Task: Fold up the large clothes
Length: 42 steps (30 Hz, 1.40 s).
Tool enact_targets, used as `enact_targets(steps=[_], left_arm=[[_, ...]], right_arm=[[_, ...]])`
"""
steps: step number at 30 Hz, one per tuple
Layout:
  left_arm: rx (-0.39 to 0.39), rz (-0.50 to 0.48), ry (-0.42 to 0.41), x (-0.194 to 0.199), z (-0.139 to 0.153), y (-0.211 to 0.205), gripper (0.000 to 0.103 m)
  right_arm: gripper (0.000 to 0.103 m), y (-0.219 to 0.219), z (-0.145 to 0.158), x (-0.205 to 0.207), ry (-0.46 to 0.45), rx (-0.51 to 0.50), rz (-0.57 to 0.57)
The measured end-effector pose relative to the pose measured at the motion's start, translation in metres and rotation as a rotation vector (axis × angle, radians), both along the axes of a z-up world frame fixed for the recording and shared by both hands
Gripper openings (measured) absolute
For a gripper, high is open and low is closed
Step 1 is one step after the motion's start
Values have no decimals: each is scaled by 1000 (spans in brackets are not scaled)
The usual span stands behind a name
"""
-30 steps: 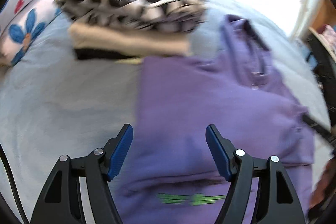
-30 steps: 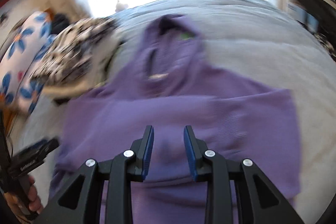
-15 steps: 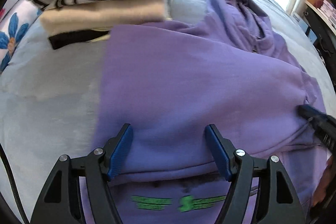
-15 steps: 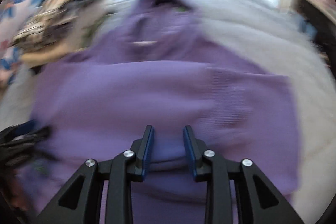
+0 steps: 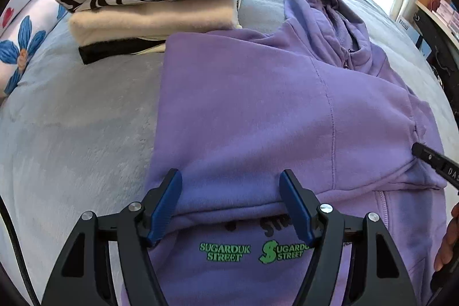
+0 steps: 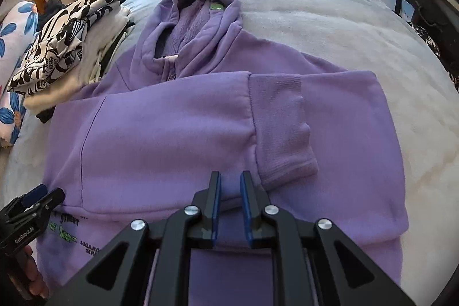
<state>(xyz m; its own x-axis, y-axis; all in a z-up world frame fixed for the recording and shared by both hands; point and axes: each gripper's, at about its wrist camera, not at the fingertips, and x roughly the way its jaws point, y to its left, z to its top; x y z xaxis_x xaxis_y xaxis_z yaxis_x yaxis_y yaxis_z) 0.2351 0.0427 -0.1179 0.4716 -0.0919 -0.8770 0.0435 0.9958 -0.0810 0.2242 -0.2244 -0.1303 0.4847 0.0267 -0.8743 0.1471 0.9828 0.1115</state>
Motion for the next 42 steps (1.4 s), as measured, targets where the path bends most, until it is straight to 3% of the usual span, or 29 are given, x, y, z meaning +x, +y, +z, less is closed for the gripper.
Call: enact_targets(steps=[9,21,25,29,42], left_arm=[[-47,24,-34,-35,26,17,69],[-34,18,-149,-105,74,29,69],[-15,9,-198,-131,92,34,70],[-21,-8,-226,-155,104,39,71],[-4,0,-274,-210,118,65,75]], right_arm=[[20,-3,14,-33,22,24,-14],[21,13,52,-93,-20,7,9],[29,26,63,-111,-42,-13,28],[30,39,71,-128,-62,-28,46],[31,63,72,-172,-59,-41,82]])
